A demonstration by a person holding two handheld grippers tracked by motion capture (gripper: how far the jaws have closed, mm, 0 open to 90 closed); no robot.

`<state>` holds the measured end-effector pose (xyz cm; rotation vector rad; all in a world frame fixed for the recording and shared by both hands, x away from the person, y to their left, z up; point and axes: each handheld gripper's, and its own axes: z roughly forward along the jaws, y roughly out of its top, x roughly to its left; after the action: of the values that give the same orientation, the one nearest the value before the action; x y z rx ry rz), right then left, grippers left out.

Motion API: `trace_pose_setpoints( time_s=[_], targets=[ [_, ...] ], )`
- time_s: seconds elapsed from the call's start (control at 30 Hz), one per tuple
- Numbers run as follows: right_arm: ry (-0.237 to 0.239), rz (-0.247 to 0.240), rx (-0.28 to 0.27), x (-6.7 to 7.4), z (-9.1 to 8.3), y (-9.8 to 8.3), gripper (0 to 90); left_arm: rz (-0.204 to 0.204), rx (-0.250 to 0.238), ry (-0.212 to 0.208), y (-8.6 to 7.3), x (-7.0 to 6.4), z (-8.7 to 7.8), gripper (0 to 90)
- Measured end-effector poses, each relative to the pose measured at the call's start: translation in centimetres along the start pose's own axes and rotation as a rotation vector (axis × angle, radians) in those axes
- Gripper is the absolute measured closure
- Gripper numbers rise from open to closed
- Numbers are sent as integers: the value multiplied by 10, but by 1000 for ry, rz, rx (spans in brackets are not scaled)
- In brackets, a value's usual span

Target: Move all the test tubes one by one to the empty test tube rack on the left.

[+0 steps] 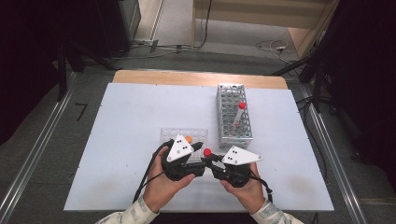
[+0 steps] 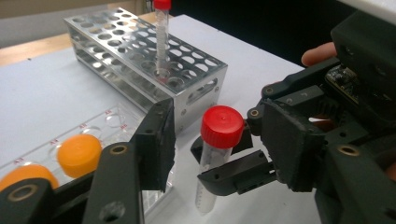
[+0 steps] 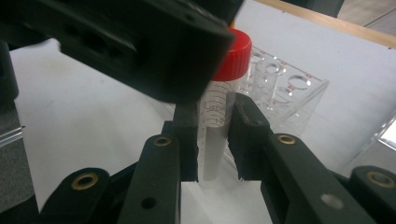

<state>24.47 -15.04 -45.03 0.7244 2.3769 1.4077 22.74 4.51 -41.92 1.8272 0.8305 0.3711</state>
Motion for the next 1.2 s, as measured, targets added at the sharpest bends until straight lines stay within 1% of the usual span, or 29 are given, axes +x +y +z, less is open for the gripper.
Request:
trace_pose_setpoints(
  time_s=[0.07, 0.3, 0.57, 0.77, 0.8, 0.83, 0.93, 0.97, 1.0, 1.07, 1.13, 1.2],
  targets=[
    [11, 2, 1, 1, 1, 0, 714, -2, 0, 2, -1, 0, 1, 512],
    [16, 0, 3, 4, 4, 1, 713, 1, 2, 10, -2, 2, 0, 608],
    [20, 10, -1, 3, 3, 1, 713, 5, 5, 10, -2, 2, 0, 689],
    [23, 12, -5, 3, 3, 1, 698, 6, 5, 9, -2, 3, -1, 706],
    [24, 15, -9, 3, 3, 1, 666, 5, 6, 9, -1, 3, -2, 707],
    [28, 24, -13, 3, 2, 2, 613, 4, 11, 8, -1, 4, -3, 708],
    [51, 43, -37, 1, 0, 3, 424, -3, 6, 17, 2, 6, -8, 708],
    [52, 49, -44, 1, -1, 3, 352, -7, 3, 20, 3, 8, -10, 708],
    [53, 54, -47, 1, -2, 3, 304, -11, 1, 24, 4, 9, -12, 708],
    [39, 58, -62, 0, -4, 3, 240, -14, -2, 30, 6, 11, -16, 708],
    [35, 63, -71, -1, -5, 3, 183, -18, -2, 36, 9, 13, -20, 708],
    [22, 61, -77, -3, -7, 3, 153, -21, -4, 44, 10, 16, -24, 708]
  ],
)
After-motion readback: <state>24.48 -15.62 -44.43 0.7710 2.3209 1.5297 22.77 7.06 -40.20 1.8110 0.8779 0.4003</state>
